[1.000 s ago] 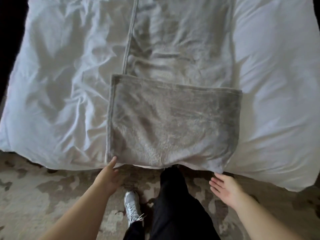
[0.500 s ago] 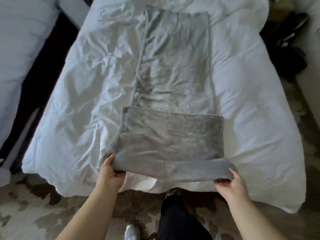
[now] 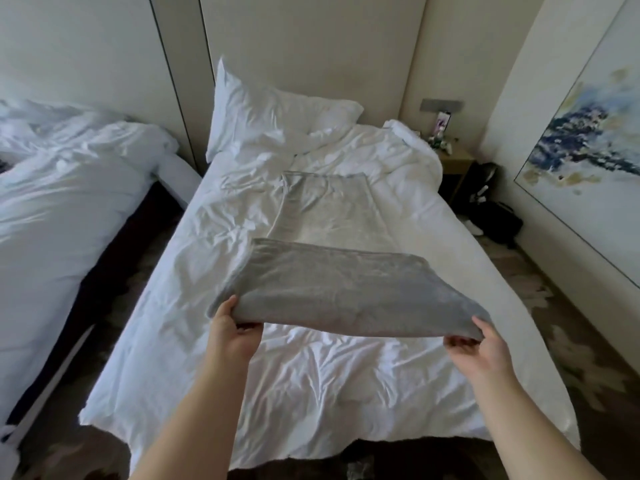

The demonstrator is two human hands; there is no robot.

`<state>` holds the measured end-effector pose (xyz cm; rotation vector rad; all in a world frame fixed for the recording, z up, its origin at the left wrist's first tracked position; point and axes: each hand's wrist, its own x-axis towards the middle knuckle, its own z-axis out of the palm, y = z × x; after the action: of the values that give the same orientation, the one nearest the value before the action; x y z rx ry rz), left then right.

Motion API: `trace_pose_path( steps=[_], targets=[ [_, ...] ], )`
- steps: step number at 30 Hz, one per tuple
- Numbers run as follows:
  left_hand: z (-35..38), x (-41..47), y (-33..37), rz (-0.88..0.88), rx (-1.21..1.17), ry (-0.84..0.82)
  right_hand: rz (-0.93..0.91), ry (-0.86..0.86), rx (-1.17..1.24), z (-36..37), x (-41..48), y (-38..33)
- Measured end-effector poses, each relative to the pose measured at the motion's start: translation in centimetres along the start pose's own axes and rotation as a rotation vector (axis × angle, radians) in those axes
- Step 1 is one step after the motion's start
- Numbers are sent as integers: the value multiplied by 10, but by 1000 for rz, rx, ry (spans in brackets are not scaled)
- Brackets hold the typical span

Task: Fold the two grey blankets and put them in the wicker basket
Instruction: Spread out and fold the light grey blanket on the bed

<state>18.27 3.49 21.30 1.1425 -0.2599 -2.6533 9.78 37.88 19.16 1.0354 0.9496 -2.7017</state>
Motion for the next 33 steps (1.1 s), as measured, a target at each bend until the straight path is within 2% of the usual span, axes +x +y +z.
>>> trace_pose_path(
  steps=[10, 16, 22, 27, 30, 33],
  targets=[
    [-145, -23, -5, -108, 0, 136, 108, 132, 107, -123, -47, 74],
    [-176, -33, -10, -95, -106, 110, 132, 109, 206, -143, -67, 95],
    [-142, -13, -5, -90, -165, 28, 138, 51, 248, -113, -50, 79],
    [-87, 25, 0, -59, -125, 23, 122, 39, 307, -67, -11, 58],
    [-51, 53, 2, -53, -103, 35, 148, -27, 365, -40, 17, 50],
    [-18, 85, 4, -49, -81, 58, 179, -7, 373, -8, 52, 42]
  ],
)
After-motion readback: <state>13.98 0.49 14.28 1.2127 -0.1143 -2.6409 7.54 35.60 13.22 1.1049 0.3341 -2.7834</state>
